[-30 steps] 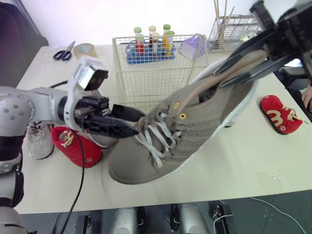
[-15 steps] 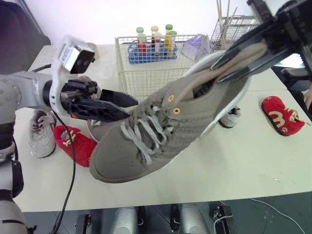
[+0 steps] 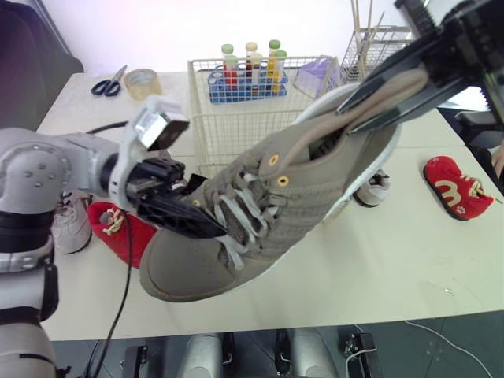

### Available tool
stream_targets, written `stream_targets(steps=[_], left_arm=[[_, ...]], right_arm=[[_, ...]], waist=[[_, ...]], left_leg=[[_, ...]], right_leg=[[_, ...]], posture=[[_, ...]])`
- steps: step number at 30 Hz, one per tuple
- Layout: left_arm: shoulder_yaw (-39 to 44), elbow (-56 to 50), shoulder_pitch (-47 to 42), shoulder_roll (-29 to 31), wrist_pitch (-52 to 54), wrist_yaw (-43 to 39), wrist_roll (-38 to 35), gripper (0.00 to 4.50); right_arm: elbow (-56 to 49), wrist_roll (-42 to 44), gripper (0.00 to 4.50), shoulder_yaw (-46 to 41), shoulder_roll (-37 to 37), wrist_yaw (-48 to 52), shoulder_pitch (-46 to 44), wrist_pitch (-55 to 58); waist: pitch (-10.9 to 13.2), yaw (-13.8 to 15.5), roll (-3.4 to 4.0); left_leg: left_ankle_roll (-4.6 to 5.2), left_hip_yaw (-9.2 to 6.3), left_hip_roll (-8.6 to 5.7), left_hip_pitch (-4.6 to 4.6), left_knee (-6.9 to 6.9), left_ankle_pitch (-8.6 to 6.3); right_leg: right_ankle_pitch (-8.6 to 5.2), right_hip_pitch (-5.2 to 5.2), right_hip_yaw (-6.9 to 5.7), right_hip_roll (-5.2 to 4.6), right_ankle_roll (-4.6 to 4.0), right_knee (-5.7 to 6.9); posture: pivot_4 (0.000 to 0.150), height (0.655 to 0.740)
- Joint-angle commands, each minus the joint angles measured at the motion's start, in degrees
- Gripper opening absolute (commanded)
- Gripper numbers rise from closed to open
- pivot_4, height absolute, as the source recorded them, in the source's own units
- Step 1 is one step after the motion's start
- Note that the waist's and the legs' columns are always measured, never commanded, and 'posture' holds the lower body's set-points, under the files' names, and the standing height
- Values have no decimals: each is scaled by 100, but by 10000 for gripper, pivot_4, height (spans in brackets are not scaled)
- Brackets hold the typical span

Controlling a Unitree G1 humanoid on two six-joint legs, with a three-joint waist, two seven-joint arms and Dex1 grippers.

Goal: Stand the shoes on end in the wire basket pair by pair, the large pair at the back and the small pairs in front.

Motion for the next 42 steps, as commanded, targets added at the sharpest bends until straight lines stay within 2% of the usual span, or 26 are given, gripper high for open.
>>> stream_targets(steps=[1,4,5,6,9,10,11,13,15,16,18,21,24,27,30,42], left_arm=[[276,110,-222,-79,71,78,-90,27156],[409,116,-206,-95,108,119,-133,15507],[495,39,-141,-104,45,206,-127,13424],[763,-130,59,-136,-50,493,-225,11785],[1614,-645,738,-281,-274,1554,-800,11785],[1833,-780,952,-323,-343,1954,-1138,11687],[2006,-933,1167,-364,-445,2344,-1464,11687],[2299,-1437,1757,-521,-901,3288,-2121,11687],[2416,-1827,2212,-668,-1389,4060,-2622,11687],[2423,-2040,2453,-842,-1669,4428,-2714,11687],[2358,-2357,2797,-1158,-2128,4948,-2739,11687],[2150,-2521,2927,-1594,-2633,5336,-2605,11687],[1844,-2511,2863,-2038,-2994,5440,-2259,11687],[1573,-2319,2724,-2369,-3249,5290,-1842,11687],[1393,-2132,2636,-2444,-3294,4943,-1545,11687],[1132,-1715,2371,-2009,-3151,3913,-707,11687]], right_arm=[[69,232,2724,-223,-82,13,-251,-13],[68,237,2724,-209,-117,13,-240,87],[88,227,2724,-220,-140,13,-207,194],[303,102,2724,-307,-137,13,-150,475],[1368,-537,2724,-813,90,11,-82,1297],[1705,-845,12548,-1024,192,-32,-68,1434],[1947,-1094,15687,-1228,243,-79,-17,1564],[2467,-1329,26352,-1729,221,-681,156,2051],[2040,-1017,35340,-2487,63,-1338,939,2798],[1710,-495,39350,-3029,5,-1667,1577,3404],[988,443,39350,-4029,128,-2274,2822,4382],[-124,1238,39350,-4859,708,-3183,4186,5051],[-961,1907,39350,-5265,1511,-4140,4872,5331],[-1435,2301,39350,-5394,2148,-4806,5082,5453],[-1581,2480,39350,-5424,2490,-5022,5071,5582],[-1245,2259,39350,-5288,2779,-4652,4460,6020]], waist=[[0,-8,0],[0,-11,0],[0,-11,0],[0,-8,0],[0,-29,0],[-1,-33,-1],[0,-23,-1],[-2,22,-7],[-3,92,-9],[-7,115,-15],[-5,131,-11],[-6,130,2],[-11,125,10],[-11,135,10],[-13,162,7],[-13,141,7]], left_leg=[[0,0,0,0,0,0],[0,0,1,0,0,0],[0,0,1,0,-1,0],[0,-1,1,0,0,0],[0,-2,0,1,0,0],[0,-1,0,2,1,0],[0,-3,0,3,0,0],[0,-14,0,1,0,0],[2,-36,-8,-4,0,-1],[3,-38,-7,-4,0,-2],[3,-52,-11,2,4,-2],[3,-61,-8,5,39,-1],[-4,-67,-1,8,62,3],[-3,-65,-3,8,74,2],[0,-67,-7,4,77,1],[4,-70,-4,-5,73,-2]], right_leg=[[0,0,-1,0,0,0],[0,-1,-1,0,0,0],[0,-1,-1,0,0,0],[0,-1,-1,0,0,0],[0,1,-1,-8,0,0],[1,1,-1,-10,0,2],[2,3,-2,-19,-1,4],[2,7,-11,-23,-1,0],[2,27,-14,-32,-2,-22],[2,32,-14,-34,-3,-24],[4,55,-20,-40,-4,-24],[4,62,-31,-31,-4,0],[4,61,-37,-11,-4,30],[4,63,-35,-4,-4,38],[3,66,-35,-3,-3,32],[5,66,-37,7,-1,12]], posture=[[1500,7400],[1500,7400],[1500,7400],[1500,7400],[1500,7400],[1500,7400],[1500,7400],[1500,7400],[1500,7400],[1500,7400],[1500,7400],[1500,7400],[1500,7400],[1500,7400],[1500,7400],[1500,7400]])
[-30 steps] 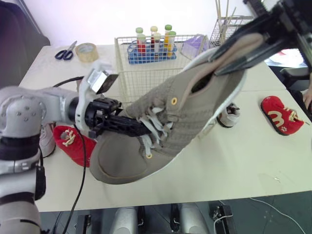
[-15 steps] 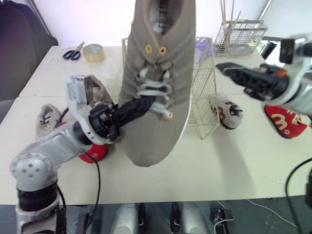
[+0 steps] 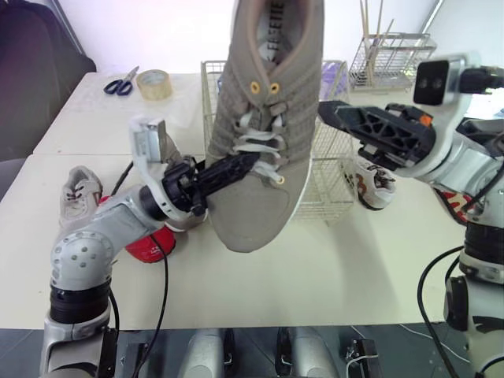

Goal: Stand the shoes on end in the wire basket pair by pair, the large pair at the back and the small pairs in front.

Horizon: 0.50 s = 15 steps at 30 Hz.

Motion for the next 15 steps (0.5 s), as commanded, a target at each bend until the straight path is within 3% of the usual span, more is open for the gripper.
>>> stream_targets(steps=[1,15], left_arm=[[-103,-73,-202,92,-3,-303,196,11687],[-114,-229,-427,-14,-6,-318,261,11687]], right_arm=[[98,-212,39350,-56,29,188,-266,45],[242,-1497,39350,192,243,486,-535,18]], waist=[[0,1,0],[0,-8,0]], left_leg=[[0,0,0,0,0,0],[0,-1,0,-2,-2,0]], right_leg=[[0,0,0,0,1,-1],[2,-1,0,0,4,-4]], posture=[[1500,7400],[1500,7400]])
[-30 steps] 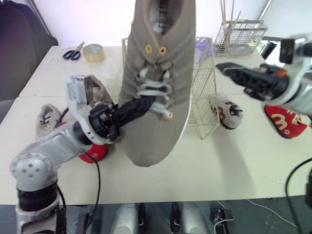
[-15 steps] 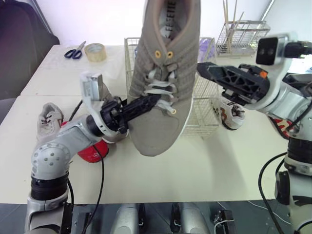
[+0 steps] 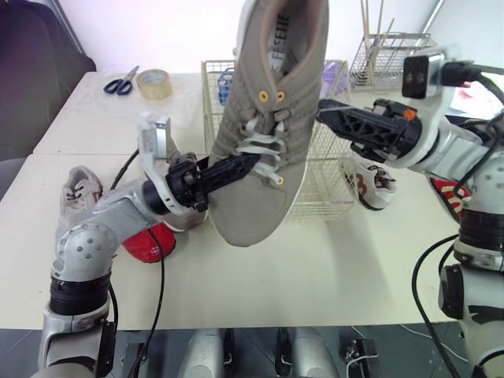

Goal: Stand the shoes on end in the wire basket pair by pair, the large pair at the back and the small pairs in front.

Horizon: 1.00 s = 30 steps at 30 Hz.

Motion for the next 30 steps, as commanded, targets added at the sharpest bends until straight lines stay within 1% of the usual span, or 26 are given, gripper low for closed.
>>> stream_targets(steps=[1,10,15,20,21,23,25,26,27,28,30], left_arm=[[22,-522,-231,-67,-23,-41,-344,11687],[175,-648,-227,-14,-54,159,-619,11687],[66,-613,-206,-17,15,-17,-613,11687],[-52,-449,-156,43,75,-332,-400,11687],[-66,-407,-171,39,73,-377,-360,11687],[-94,-346,-212,33,70,-439,-271,11687],[-96,-326,-226,22,73,-463,-223,11687],[-95,-324,-223,22,77,-463,-191,11687],[-96,-328,-211,25,75,-462,-143,11687],[-96,-325,-207,21,80,-461,-119,11687],[-91,-323,-196,11,91,-447,-100,11687]], right_arm=[[-55,-229,39350,-17,84,-10,-194,-22],[92,-394,39350,-156,255,-147,-245,19],[61,17,39350,-247,471,-184,-259,306],[-61,430,39350,-306,624,-230,-240,613],[-131,419,37065,-269,632,-229,-216,627],[-196,402,30716,-246,685,-320,-200,621],[-236,445,21259,-267,709,-395,-201,631],[-252,466,17256,-279,714,-425,-204,635],[-270,492,14777,-294,713,-457,-209,647],[-283,513,13488,-309,709,-479,-216,659],[-317,583,13048,-347,696,-501,-235,691]], waist=[[0,3,0],[0,-2,1],[0,0,1],[0,-3,1],[0,0,1],[0,1,1],[0,0,1],[0,1,1],[0,1,1],[0,-1,1],[0,-4,1]], left_leg=[[0,0,0,0,0,0],[0,-2,1,-1,-1,0],[0,-2,0,-2,-1,0],[0,-1,0,-2,-2,0],[0,-1,0,-2,-2,0],[0,-2,0,-2,-2,0],[0,-2,0,-2,-2,0],[0,-1,-1,-2,-2,0],[0,-2,0,-2,-2,0],[0,-2,0,-2,-2,0],[0,-2,0,-2,-3,0]], right_leg=[[0,0,0,0,0,0],[1,0,-1,0,1,-2],[1,0,-2,0,1,-3],[1,0,-2,1,1,-3],[1,0,-2,1,1,-4],[1,0,-2,1,1,-3],[1,0,-2,1,1,-4],[1,0,-2,1,1,-4],[1,0,-2,1,1,-4],[1,0,-2,1,1,-4],[1,0,-2,1,1,-4]], posture=[[1500,7400],[1500,7400],[1500,7400],[1500,7400],[1500,7400],[1500,7400],[1500,7400],[1500,7400],[1500,7400],[1500,7400],[1500,7400]])
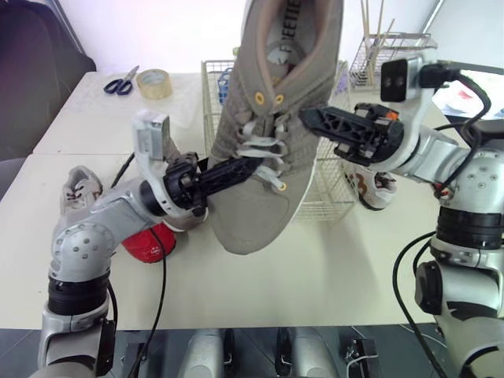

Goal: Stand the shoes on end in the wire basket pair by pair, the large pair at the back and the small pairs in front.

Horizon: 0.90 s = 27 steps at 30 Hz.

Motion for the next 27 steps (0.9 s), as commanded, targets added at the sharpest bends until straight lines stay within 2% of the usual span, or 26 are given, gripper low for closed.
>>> stream_targets(steps=[1,2,4,5,7,9,13,18,21,24,27], left_arm=[[-134,-209,-140,-9,36,-124,-9,11687],[-133,-199,-134,-1,49,-94,14,11687],[-140,-154,-134,45,96,-42,75,21749],[-132,-162,-122,82,119,-54,89,24301],[-65,-231,-84,172,99,53,200,35906],[66,-371,-18,411,179,177,213,44605],[654,-791,131,1211,405,474,-316,44605],[1445,-927,412,2073,508,972,-862,44605],[1738,-959,584,2349,497,1150,-1278,44605],[1890,-1028,771,2515,462,1205,-1573,44605],[1967,-1054,927,2602,410,1230,-1714,44605]], right_arm=[[-333,223,13048,-121,13,-41,-115,27],[-343,252,13048,-143,1,-37,-126,25],[-343,312,13048,-214,-49,48,-154,16],[-355,321,13048,-245,-67,95,-163,-7],[-400,171,13048,-312,-76,177,-205,-223],[-435,-101,13048,-398,-65,235,-268,-592],[-43,-1087,13048,-376,-282,821,-647,-1596],[1620,-1486,13048,-486,-481,1726,-1908,-2050],[2796,-2062,13048,-505,-463,2257,-2680,-2905],[4227,-3277,13048,-67,-399,2899,-3316,-4448],[5384,-4046,13048,124,-331,3357,-3770,-5486]], waist=[[0,0,0],[0,1,0],[0,3,0],[0,6,0],[0,-3,0],[0,-9,0],[3,-27,4],[4,-26,4],[5,-28,5],[5,-44,5],[5,-83,6]], left_leg=[[0,0,0,0,0,0],[0,0,0,0,0,0],[0,0,0,0,0,0],[0,0,0,0,0,0],[0,0,0,-1,0,0],[0,0,1,-1,-3,0],[0,1,2,-4,-6,0],[0,2,2,-6,-9,0],[0,2,2,-6,-10,0],[0,3,1,-6,-12,0],[-1,8,1,-5,-15,0]], right_leg=[[0,0,0,0,0,0],[0,0,0,0,0,0],[0,0,0,0,0,0],[0,0,0,0,0,0],[0,0,0,0,0,-1],[0,-1,0,0,0,-2],[0,-11,2,0,0,-1],[0,-14,2,-2,0,-4],[0,-13,2,-2,0,-7],[0,-12,2,-2,0,-11],[0,-14,3,-2,0,-10]], posture=[[1500,7400],[1500,7400],[1500,7400],[1500,7400],[1500,7400],[1500,7400],[1500,7400],[1500,7400],[1500,7400],[1500,7400],[1500,7400]])
